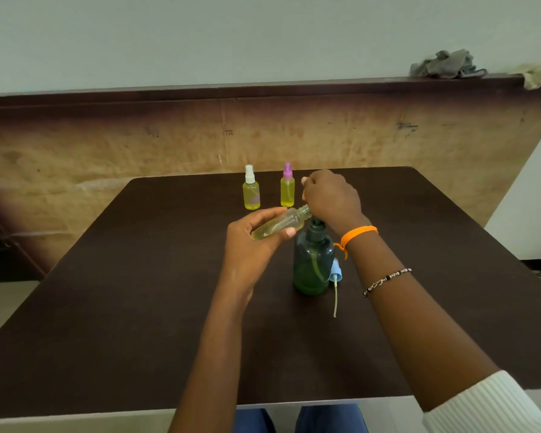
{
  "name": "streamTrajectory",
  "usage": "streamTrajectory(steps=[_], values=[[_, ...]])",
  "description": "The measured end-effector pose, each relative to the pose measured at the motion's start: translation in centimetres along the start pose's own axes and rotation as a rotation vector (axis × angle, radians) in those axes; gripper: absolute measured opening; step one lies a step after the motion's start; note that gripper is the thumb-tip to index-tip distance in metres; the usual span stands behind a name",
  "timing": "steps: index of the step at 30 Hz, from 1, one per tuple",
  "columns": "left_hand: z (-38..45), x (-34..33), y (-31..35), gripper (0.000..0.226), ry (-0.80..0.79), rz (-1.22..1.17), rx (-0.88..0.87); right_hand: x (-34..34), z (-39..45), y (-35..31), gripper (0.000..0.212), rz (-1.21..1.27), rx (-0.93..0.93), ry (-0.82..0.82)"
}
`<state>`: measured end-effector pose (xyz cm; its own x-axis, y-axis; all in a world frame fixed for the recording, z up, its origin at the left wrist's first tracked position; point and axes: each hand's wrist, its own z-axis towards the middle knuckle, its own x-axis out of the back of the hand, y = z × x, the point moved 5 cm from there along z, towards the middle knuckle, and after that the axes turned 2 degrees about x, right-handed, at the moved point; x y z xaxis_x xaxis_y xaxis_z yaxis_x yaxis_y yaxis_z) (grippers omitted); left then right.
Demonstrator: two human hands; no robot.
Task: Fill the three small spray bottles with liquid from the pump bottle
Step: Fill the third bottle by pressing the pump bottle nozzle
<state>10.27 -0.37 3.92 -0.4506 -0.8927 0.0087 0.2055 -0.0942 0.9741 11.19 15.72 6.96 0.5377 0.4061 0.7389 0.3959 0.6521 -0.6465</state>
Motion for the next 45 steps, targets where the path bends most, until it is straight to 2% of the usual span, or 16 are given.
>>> streamTrajectory(steps=[3, 7, 12, 14, 18, 28, 31, 34, 40, 45], values=[[0.1, 0.0, -0.3, 0.032, 0.001, 0.003, 0.009, -0.2, -0.1, 0.7, 0.033, 0.049, -0.041, 0.013], [0.0, 0.2, -0.4, 0.033, 0.003, 0.012, 0.020, -1.1, -0.1, 0.8, 0.028, 0.089, -0.070, -0.071], [0.0, 0.3, 0.2, 0.030, -0.008, 0.021, 0.013, -0.4, 0.3, -0.3, 0.039, 0.041, -0.051, -0.129], [0.1, 0.2, 0.2, 0.030, -0.010, 0.017, 0.009, -0.2, 0.4, -0.2, 0.039, 0.035, -0.040, -0.101], [0.2, 0.3, -0.3, 0.031, 0.001, 0.023, 0.018, -1.0, 0.2, 0.9, 0.033, 0.206, -0.068, -0.028], [0.4, 0.4, 0.1, 0.031, -0.011, 0.023, 0.011, -1.1, 0.7, 0.4, 0.035, 0.134, -0.045, -0.099], [0.4, 0.4, -0.3, 0.032, -0.008, 0.021, 0.008, -1.6, 0.9, 1.3, 0.031, 0.242, -0.076, -0.076], [0.4, 0.4, -0.7, 0.033, -0.004, 0.025, 0.020, -2.0, 1.0, 1.7, 0.033, 0.300, -0.123, -0.128], [0.3, 0.5, -0.3, 0.033, -0.006, 0.024, 0.018, -1.9, 1.0, 0.8, 0.026, 0.224, -0.077, -0.190], [0.2, 0.3, -0.2, 0.031, -0.006, 0.020, 0.005, -1.5, 1.0, 0.9, 0.030, 0.199, -0.062, -0.131]])
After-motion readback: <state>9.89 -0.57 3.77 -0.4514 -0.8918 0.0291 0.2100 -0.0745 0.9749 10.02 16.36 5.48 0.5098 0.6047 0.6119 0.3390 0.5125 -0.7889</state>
